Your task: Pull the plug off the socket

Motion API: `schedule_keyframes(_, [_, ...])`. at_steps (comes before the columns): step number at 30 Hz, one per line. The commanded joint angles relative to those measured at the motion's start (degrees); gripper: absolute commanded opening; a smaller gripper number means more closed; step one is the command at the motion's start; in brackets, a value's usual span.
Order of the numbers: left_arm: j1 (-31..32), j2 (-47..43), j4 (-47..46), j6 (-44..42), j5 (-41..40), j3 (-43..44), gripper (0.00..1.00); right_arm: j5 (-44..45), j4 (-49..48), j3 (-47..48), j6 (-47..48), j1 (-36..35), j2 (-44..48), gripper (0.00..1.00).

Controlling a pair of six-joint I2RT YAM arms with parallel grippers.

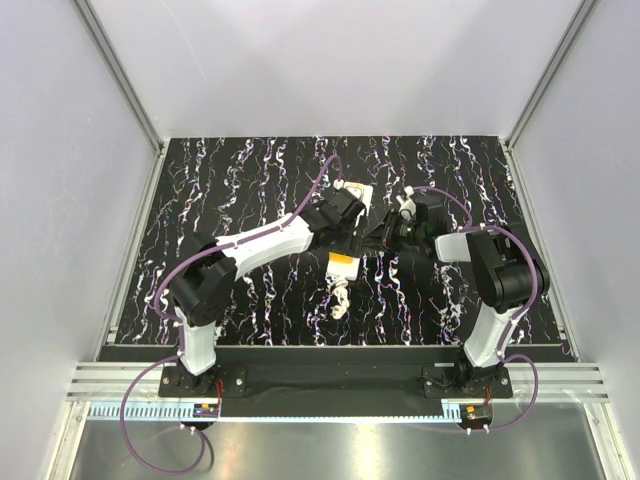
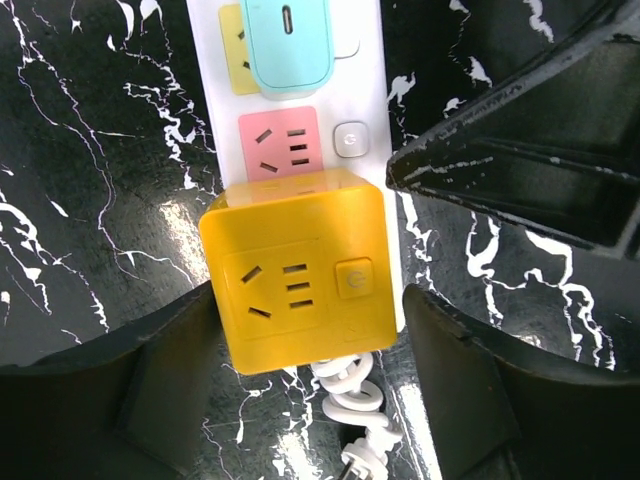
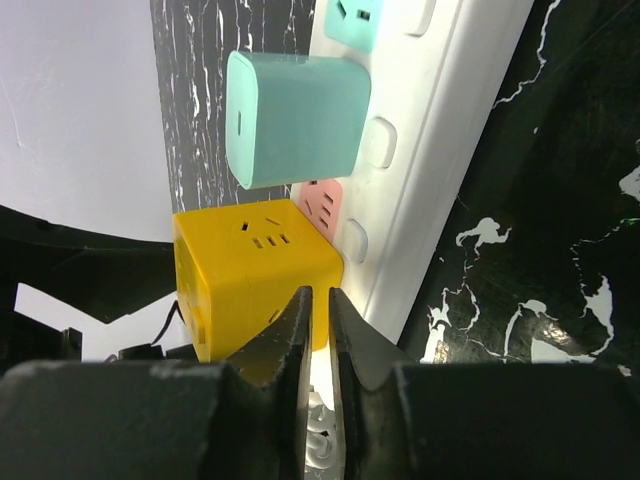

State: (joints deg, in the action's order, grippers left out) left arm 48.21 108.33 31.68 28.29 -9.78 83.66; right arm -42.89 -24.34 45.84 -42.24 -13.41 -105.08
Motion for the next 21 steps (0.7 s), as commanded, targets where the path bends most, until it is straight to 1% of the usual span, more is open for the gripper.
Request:
schedule_keyframes(1, [-0.04,0.91,-1.10,0.27,0.47,2.21,0.72,0.79,-0.89,-0.23,1.46,-1.35,1.45,0.18])
schedule_keyframes(3, [-0.13,0.74,-0.75,0.27,0.03,2.21,0.70,1.06,-0.80,-0.14,1.55,-1.97,1.72,0.17])
schedule_keyframes(8, [-0.92,0.30,-0.57,0.27,-0.33,1.77,0.60,2.99,0.08,-0.67,2.25,-3.81,2.25,0.17])
schedule_keyframes(9, [-1.01,0.30,-0.57,0.27,-0.33,1.77,0.59,3.25,-0.01,-0.93,2.42,-4.25,1.98,0.17])
schedule_keyframes(10, [-1.10,0.30,-0.48,0.27,-0.24,1.86,0.55,4.04,-0.10,-1.28,2.77,-4.34,1.20,0.18])
schedule_keyframes(12, [-1.27,0.39,-0.48,0.53,-0.33,1.86,0.52,4.05,-0.36,-1.37,2.78,-4.43,0.14,0.17])
schedule_keyframes(14, [-1.27,0.65,-0.48,0.53,-0.06,1.95,0.44,3.26,-2.02,-1.37,2.25,-4.61,-1.44,0.15])
schedule_keyframes(16, [-1.27,1.00,-0.57,0.45,0.38,2.21,0.35,4.30,-1.60,-1.29,2.42,-5.39,-2.50,0.12])
schedule_keyframes(17, [-1.27,1.09,-0.57,0.45,0.55,2.30,0.25,5.09,-0.81,-1.20,2.77,-5.57,-2.85,0.12])
schedule_keyframes(19, [-1.18,0.83,-0.57,0.45,0.73,2.47,0.19,6.94,1.21,-1.20,3.21,-5.66,-3.64,0.11])
schedule_keyframes(20, [-1.27,0.74,-0.57,0.53,0.82,2.56,0.09,7.73,2.09,-1.11,3.22,-5.66,-3.90,0.10])
schedule_keyframes(21, [-1.27,0.48,-0.48,0.53,0.56,2.56,0.05,9.30,3.06,-0.93,3.22,-5.75,-4.08,0.09])
